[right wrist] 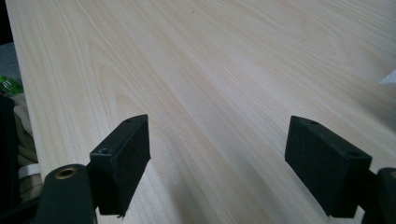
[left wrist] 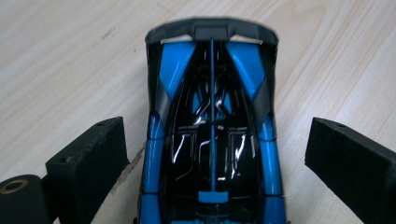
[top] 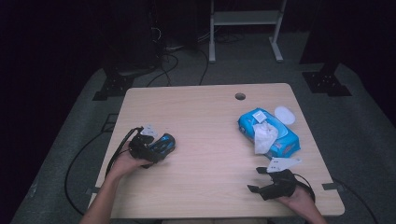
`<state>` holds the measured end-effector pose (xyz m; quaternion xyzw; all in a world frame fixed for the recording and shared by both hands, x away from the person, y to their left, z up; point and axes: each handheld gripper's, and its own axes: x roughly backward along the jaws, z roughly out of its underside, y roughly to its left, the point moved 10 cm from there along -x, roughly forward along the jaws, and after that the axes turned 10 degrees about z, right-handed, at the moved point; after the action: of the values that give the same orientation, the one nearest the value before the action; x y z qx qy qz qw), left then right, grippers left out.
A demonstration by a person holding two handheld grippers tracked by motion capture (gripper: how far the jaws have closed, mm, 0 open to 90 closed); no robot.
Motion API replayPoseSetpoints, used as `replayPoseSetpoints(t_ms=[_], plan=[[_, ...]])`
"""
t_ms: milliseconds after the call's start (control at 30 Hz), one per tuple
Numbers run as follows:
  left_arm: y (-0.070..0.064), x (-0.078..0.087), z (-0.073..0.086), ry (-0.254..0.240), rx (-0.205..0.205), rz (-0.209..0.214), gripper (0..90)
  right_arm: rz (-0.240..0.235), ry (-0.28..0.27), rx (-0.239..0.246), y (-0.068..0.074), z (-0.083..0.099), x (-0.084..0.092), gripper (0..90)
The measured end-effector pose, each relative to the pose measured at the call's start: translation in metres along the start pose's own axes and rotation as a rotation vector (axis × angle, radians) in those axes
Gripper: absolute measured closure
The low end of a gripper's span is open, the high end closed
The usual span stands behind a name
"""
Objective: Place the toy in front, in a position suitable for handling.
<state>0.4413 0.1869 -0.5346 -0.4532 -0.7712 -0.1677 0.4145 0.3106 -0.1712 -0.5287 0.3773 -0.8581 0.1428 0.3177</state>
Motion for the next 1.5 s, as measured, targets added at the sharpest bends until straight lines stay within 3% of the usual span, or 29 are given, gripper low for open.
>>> replayPoseSetpoints(t_ms=[200,267,600,767,1500], plan=[[0.002,-0.001,0.007,0.025,0.004,0.010,8.6,0.001,-0.003,-0.001,0.000,0.000,0.001,21.2],[0.001,-0.002,0.009,0.036,-0.007,0.021,13.9,0.000,-0.001,-0.001,0.000,0.000,0.001,21.2],[0.003,-0.004,0.011,0.047,-0.009,0.020,16.4,0.002,-0.001,0.001,0.001,0.000,0.001,21.2],[0.001,-0.002,0.011,0.045,-0.021,0.021,24.9,0.002,-0.003,0.004,0.001,0.000,0.001,21.3],[0.001,0.000,0.013,0.043,-0.031,0.004,26.0,0.005,-0.016,-0.004,0.000,-0.003,0.002,21.3]])
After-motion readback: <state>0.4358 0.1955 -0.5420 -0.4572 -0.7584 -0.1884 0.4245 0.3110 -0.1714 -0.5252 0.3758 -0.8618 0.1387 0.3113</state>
